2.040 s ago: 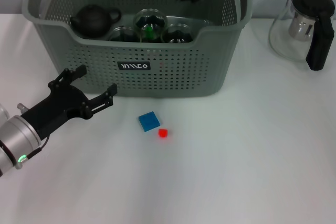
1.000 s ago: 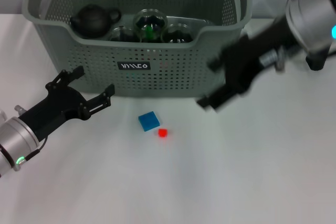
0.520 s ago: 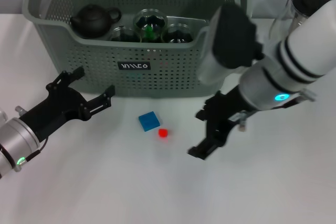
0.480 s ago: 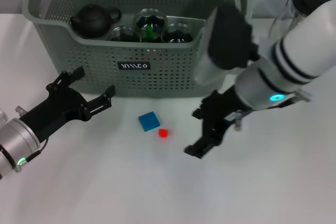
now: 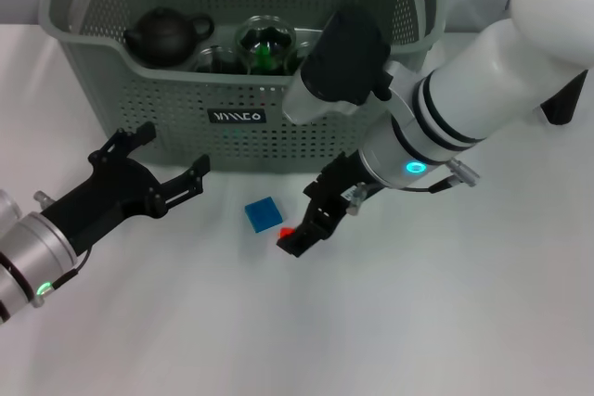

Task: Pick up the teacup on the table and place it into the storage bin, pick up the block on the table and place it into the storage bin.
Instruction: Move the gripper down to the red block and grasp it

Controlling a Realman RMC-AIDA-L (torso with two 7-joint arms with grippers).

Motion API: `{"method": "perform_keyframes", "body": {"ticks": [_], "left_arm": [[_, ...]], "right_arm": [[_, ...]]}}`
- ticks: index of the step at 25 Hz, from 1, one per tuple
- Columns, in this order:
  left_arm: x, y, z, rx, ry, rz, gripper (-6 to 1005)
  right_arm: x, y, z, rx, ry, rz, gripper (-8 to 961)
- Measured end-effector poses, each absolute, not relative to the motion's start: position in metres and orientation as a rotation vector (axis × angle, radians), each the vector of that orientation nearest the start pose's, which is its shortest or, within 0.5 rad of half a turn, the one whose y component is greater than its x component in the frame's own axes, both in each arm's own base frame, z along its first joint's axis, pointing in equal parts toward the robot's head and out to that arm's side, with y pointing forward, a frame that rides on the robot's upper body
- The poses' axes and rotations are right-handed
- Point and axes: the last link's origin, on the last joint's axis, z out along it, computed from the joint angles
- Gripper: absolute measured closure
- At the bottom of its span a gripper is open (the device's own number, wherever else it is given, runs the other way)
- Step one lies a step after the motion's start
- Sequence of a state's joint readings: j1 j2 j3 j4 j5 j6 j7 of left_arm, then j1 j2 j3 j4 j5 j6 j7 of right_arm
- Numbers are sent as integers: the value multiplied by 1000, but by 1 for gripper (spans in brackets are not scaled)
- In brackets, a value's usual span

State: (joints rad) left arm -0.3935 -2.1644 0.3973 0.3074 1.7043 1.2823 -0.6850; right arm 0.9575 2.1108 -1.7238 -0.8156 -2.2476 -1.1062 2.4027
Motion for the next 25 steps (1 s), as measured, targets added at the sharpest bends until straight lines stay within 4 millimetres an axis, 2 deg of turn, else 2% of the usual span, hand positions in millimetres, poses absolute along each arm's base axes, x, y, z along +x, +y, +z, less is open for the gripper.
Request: {"method": "perform_keyframes", "body": {"ticks": [3, 8, 14, 16, 22, 25], "left_arm": [[-327, 297, -39, -2115, -564, -725, 61], [-327, 296, -39, -2113, -565, -725, 61], [-327, 298, -39, -2113, -563, -721, 62], [-327, 299, -39, -2113, -564, -718, 62], [-328, 299, -38, -2103, -568, -717, 63], [-328, 299, -37, -2100, -570, -717, 63]], "right_arm": [[108, 378, -126, -2891, 548, -361, 50], [111, 377, -135, -2874, 494, -384, 59], [116, 372, -146, -2868, 389, -431, 172], [117, 370, -148, -2866, 367, -433, 258], [117, 370, -151, -2857, 344, -422, 340], [117, 370, -152, -2855, 336, -421, 344]]}}
